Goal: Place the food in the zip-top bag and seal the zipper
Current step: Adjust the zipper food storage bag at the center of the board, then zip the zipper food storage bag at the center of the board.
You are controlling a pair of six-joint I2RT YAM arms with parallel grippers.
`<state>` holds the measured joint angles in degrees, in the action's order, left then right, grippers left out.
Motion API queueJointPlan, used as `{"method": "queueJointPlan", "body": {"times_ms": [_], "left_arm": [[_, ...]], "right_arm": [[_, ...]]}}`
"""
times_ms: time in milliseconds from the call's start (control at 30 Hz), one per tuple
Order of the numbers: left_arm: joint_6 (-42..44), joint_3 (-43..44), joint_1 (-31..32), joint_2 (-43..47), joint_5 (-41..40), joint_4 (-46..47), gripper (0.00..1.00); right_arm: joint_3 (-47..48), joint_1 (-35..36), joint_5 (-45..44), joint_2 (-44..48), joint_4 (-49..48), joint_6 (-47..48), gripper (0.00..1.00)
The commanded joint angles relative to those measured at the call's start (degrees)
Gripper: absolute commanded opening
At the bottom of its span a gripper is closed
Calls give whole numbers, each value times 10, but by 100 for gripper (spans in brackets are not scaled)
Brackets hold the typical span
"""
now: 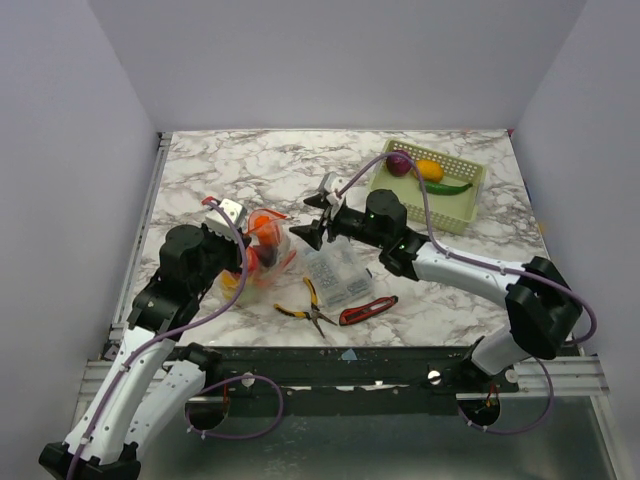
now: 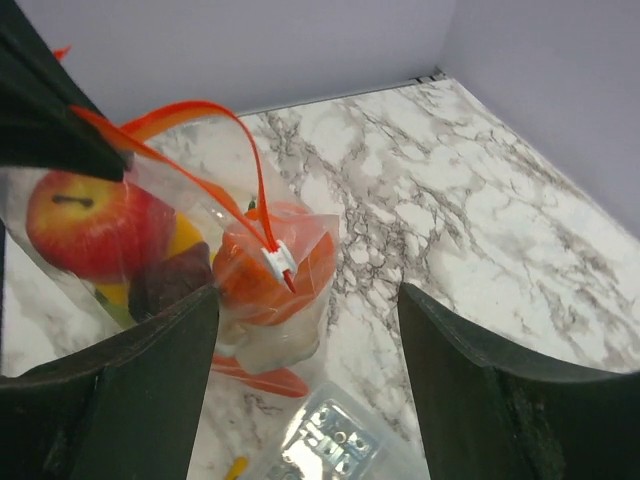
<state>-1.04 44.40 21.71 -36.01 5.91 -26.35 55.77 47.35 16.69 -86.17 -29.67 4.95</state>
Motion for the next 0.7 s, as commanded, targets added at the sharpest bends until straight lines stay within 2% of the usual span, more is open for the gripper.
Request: {"method": "queueJointPlan", "body": {"times_ms": [0,67,200,267,300,367,467,500,533,600,633,667], "left_arm": [[8,9,-5,11,31,16,0],[8,4,-5,10,42,21,0],[8,-3,-5,10,56,26,0],[23,-6,-5,13,67,28,0],[26,-8,-5,14,69,29,0],[31,-11,-5,20,64,27,0],[41,-5,-5,22,44,12,3],[35,4,-5,18,24,4,22],[25,14,-5,13,-5,-6,54],[17,47,-5,-6,-19,-25,87],[23,70,-4,-23,-3,-36,98],[34,90,-4,-39,14,-42,98]], "right_arm": [[15,-13,130,-41,-39,158,72],[7,-14,135,-51,-79,159,72],[57,-17,187,-96,-55,155,65],[61,-17,183,-116,-94,138,62],[70,-17,187,-123,-95,136,55],[95,-18,208,-135,-57,149,26],[104,-18,225,-126,-8,164,10],[108,-18,236,-120,16,174,4],[119,-18,243,-115,55,186,0],[145,-18,253,-111,125,195,0],[153,-19,262,-109,150,202,0],[156,-18,270,-107,170,209,0]]}}
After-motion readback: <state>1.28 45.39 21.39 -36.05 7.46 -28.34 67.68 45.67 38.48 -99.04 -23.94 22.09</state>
